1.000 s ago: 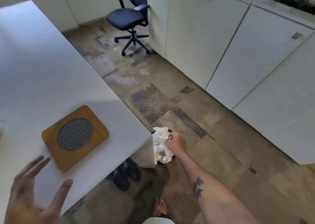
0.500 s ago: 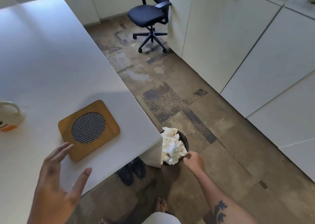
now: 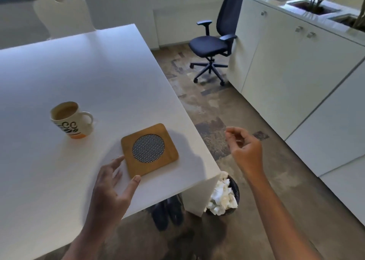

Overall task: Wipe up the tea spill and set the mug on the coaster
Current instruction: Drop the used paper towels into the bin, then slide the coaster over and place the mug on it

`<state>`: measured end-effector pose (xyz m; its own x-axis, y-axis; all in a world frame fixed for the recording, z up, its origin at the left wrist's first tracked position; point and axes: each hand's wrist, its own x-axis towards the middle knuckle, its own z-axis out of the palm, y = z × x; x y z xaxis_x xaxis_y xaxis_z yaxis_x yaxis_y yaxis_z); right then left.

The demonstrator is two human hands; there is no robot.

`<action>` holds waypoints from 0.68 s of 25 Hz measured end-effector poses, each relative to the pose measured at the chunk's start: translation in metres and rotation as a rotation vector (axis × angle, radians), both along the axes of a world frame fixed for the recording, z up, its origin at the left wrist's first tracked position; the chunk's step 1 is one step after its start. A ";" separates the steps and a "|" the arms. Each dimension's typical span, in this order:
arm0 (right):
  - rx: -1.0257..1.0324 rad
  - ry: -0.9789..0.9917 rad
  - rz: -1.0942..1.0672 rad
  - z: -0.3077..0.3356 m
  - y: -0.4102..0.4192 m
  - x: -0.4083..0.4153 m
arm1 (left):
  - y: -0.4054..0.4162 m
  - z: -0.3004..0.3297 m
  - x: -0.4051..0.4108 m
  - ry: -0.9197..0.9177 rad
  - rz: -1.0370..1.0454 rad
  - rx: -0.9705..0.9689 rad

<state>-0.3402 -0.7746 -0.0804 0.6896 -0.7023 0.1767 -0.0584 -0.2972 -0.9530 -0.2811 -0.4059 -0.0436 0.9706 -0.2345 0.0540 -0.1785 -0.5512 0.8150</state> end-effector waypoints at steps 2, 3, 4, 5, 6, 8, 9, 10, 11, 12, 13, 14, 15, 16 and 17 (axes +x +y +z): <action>-0.036 -0.013 0.115 0.025 0.021 0.018 | 0.002 0.000 0.006 0.085 0.059 -0.095; -0.057 0.010 0.182 0.034 0.035 0.026 | 0.002 0.000 0.009 0.122 0.080 -0.145; -0.082 0.044 0.251 0.040 0.049 0.033 | 0.003 -0.001 0.013 0.154 0.101 -0.192; -0.122 0.080 0.315 0.043 0.063 0.039 | 0.003 -0.001 0.016 0.181 0.121 -0.234; -0.177 0.117 0.360 0.045 0.076 0.044 | 0.002 -0.001 0.019 0.200 0.139 -0.265; -0.266 0.200 0.401 0.045 0.098 0.052 | -0.001 -0.002 0.023 0.232 0.164 -0.305; -0.280 0.237 0.400 0.045 0.106 0.055 | -0.002 -0.002 0.024 0.251 0.166 -0.321; -0.289 0.266 0.387 0.045 0.114 0.058 | -0.003 -0.002 0.024 0.267 0.164 -0.340; -0.302 0.281 0.367 0.045 0.120 0.060 | -0.005 -0.001 0.024 0.281 0.159 -0.359; -0.319 0.286 0.348 0.044 0.125 0.062 | -0.006 0.000 0.025 0.290 0.155 -0.377; -0.331 0.286 0.331 0.044 0.129 0.064 | -0.007 0.001 0.025 0.295 0.156 -0.393; -0.331 0.287 0.315 0.044 0.131 0.065 | -0.008 0.003 0.025 0.301 0.163 -0.411; -0.311 0.292 0.299 0.045 0.132 0.066 | -0.010 0.006 0.025 0.312 0.169 -0.432; -0.274 0.298 0.282 0.045 0.133 0.066 | -0.011 0.009 0.025 0.328 0.175 -0.455; -0.231 0.301 0.266 0.044 0.134 0.067 | -0.012 0.011 0.026 0.345 0.179 -0.477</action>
<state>-0.2736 -0.6408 -0.0360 0.8850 -0.4600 0.0718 -0.2155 -0.5415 -0.8126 -0.2554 -0.4175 -0.0321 0.9729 -0.0936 -0.2114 0.2011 -0.1087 0.9735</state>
